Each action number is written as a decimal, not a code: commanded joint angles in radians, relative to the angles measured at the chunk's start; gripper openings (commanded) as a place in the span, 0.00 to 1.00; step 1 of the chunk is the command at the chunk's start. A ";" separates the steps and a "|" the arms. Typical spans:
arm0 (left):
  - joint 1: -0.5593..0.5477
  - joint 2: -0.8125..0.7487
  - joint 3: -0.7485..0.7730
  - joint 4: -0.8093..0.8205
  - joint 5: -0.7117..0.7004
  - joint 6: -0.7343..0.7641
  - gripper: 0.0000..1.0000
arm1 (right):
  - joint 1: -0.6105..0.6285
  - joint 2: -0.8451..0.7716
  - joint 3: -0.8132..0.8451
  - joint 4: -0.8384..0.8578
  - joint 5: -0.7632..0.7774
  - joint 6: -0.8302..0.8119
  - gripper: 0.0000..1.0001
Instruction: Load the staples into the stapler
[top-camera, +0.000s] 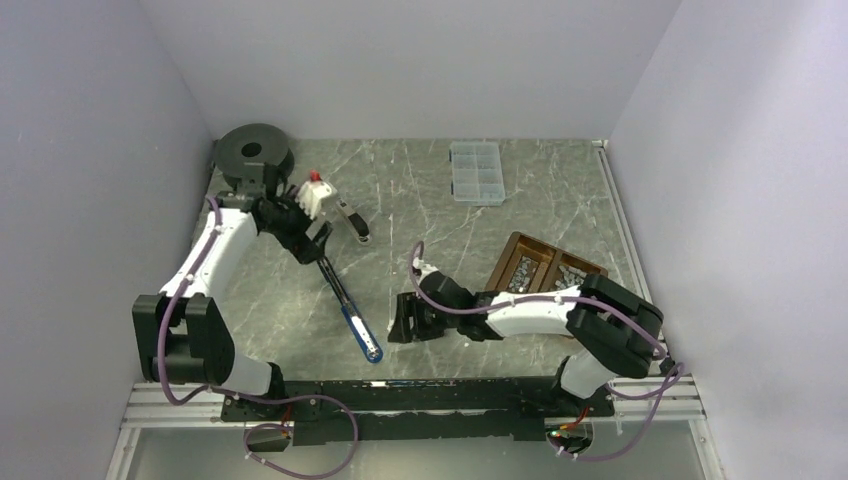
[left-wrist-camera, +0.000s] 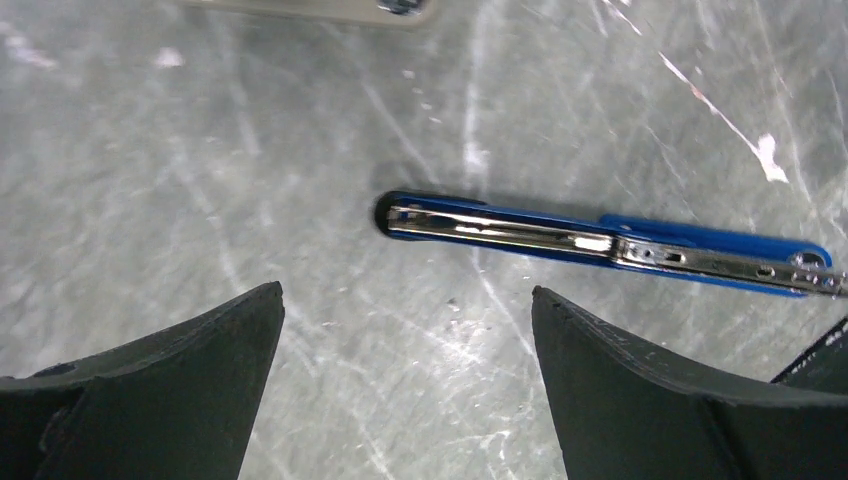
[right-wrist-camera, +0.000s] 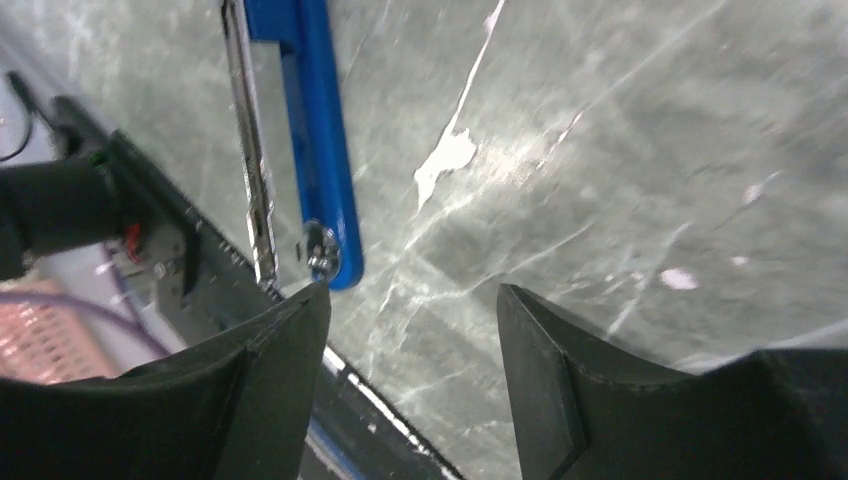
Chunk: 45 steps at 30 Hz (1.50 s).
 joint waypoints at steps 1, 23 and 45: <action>0.062 0.032 0.165 -0.082 -0.025 -0.173 0.99 | 0.025 0.002 0.185 -0.344 0.207 -0.148 0.72; 0.256 -0.036 0.318 -0.184 -0.203 -0.370 0.99 | 0.193 0.552 0.922 -0.708 0.524 -0.211 0.42; 0.256 -0.056 0.333 -0.222 -0.229 -0.357 0.99 | 0.142 0.443 1.041 -0.737 0.685 -0.219 0.69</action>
